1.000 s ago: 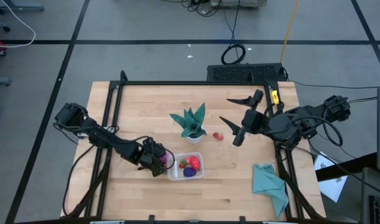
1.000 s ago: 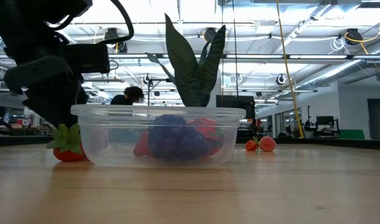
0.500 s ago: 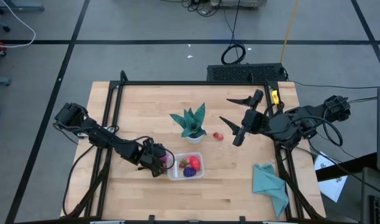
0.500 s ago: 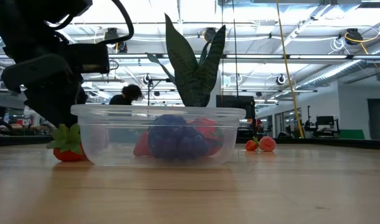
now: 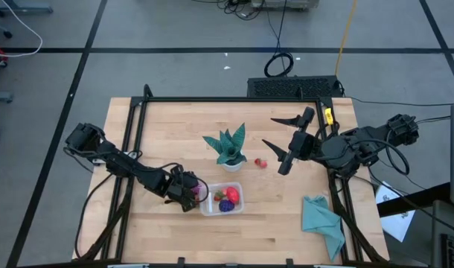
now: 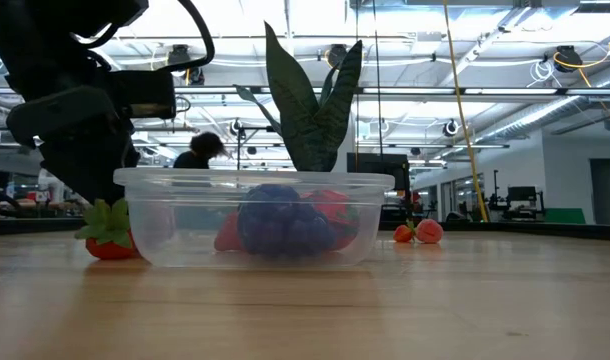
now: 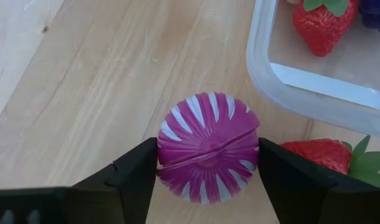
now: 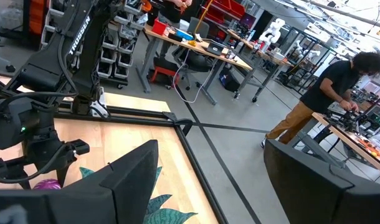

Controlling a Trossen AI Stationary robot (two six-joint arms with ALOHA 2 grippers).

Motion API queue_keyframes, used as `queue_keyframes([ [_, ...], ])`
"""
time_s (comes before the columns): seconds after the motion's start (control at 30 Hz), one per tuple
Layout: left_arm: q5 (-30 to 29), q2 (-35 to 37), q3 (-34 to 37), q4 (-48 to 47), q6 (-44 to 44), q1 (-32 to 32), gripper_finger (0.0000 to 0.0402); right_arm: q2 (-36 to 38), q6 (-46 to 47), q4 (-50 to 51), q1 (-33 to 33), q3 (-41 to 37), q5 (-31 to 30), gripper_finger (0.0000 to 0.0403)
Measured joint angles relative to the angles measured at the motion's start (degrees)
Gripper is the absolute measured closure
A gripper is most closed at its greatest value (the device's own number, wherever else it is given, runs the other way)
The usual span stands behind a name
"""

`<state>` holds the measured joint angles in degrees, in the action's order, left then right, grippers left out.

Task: Pick and placing Produce into tupperware
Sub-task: Put the purple onion into the transparent bin

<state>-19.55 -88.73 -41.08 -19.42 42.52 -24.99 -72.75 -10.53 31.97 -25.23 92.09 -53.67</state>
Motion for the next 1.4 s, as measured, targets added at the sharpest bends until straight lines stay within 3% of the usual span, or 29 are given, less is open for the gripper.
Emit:
queue_keyframes([
  [0.33,0.0,2.0,-0.1,-6.6,2.2,0.0,0.0147,0.0,0.0,0.0,0.0,0.0,0.0,0.0122],
  [0.77,-3.0,17.3,-1.1,-12.3,2.0,0.0,0.0146,0.0,0.0,-0.4,0.0,0.0,0.0,0.0122],
  [0.93,-2.7,19.0,-3.1,-3.4,-4.8,-0.2,0.0146,0.0,0.0,-0.5,0.0,0.0,0.0,0.0122],
  [1.07,-0.3,16.4,-3.6,6.4,-10.9,-0.8,0.0146,0.0,0.0,-0.4,0.0,0.0,0.0,0.0122],
  [1.4,3.6,6.4,-3.5,14.8,-9.5,-0.8,0.0146,0.0,0.0,-0.5,0.0,0.0,0.0,0.0122],
])
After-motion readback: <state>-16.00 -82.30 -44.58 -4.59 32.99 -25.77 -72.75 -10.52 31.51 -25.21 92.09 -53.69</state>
